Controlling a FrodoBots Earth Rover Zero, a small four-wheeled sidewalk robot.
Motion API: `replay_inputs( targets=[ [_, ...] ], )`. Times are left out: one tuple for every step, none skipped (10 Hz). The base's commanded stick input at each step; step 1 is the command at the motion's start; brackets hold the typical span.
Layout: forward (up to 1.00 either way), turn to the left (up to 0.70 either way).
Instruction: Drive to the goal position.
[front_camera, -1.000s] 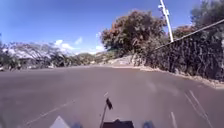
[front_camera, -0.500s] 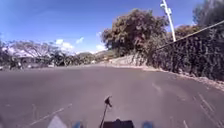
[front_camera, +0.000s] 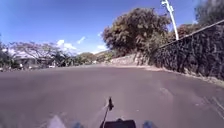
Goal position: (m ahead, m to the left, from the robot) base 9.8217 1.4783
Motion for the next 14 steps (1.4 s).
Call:
replay_inputs(
  targets=[
    [0.50, 0.00],
    [0.50, 0.00],
    [0.50, 0.00],
    [0.50, 0.00],
    [0.50, 0.00],
    [0.50, 0.00],
    [0.50, 0.00],
    [0.50, 0.00],
    [0.50, 0.00],
    [0.50, 0.00],
    [0.50, 0.00],
    [0.50, 0.00],
    [0.50, 0.00],
    [0.50, 0.00]
  ],
)
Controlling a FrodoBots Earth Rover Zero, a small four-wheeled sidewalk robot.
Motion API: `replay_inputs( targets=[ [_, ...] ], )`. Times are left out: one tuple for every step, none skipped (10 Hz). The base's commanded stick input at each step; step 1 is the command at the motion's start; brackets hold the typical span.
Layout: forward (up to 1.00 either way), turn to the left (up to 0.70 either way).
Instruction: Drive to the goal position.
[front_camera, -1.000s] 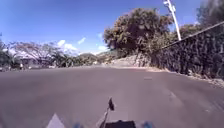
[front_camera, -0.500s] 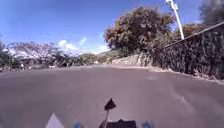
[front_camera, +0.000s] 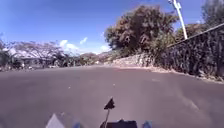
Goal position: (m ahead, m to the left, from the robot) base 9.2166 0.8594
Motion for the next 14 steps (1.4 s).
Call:
replay_inputs(
  targets=[
    [0.50, 0.00],
    [0.50, 0.00],
    [0.50, 0.00],
    [0.50, 0.00],
    [0.50, 0.00],
    [0.50, 0.00],
    [0.50, 0.00],
    [0.50, 0.00],
    [0.50, 0.00],
    [0.50, 0.00],
    [0.50, 0.00],
    [0.50, 0.00],
    [0.50, 0.00],
    [0.50, 0.00]
  ],
)
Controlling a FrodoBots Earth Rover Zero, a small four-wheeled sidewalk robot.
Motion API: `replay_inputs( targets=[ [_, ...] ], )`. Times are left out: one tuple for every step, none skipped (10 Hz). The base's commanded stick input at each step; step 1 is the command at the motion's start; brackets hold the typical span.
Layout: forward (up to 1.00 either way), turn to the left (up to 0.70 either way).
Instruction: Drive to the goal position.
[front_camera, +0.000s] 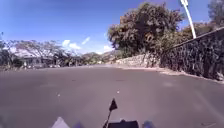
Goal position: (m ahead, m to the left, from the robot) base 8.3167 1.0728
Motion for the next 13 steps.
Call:
replay_inputs(
  targets=[
    [0.50, 0.00],
    [0.50, 0.00],
    [0.50, 0.00],
    [0.50, 0.00],
    [0.50, 0.00],
    [0.50, 0.00],
    [0.50, 0.00],
    [0.50, 0.00],
    [0.50, 0.00],
    [0.50, 0.00],
    [0.50, 0.00],
    [0.50, 0.00],
    [0.50, 0.00]
  ],
)
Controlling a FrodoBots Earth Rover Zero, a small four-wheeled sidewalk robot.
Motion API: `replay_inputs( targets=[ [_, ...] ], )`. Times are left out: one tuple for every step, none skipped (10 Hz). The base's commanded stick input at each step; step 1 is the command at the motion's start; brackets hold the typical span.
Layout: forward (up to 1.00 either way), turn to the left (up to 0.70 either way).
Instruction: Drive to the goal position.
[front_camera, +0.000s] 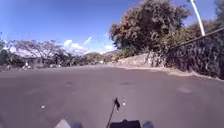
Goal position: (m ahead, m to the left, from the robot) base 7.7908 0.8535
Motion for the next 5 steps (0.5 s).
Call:
replay_inputs(
  targets=[
    [0.50, 0.00],
    [0.50, 0.00],
    [0.50, 0.00],
    [0.50, 0.00],
    [0.50, 0.00]
  ],
)
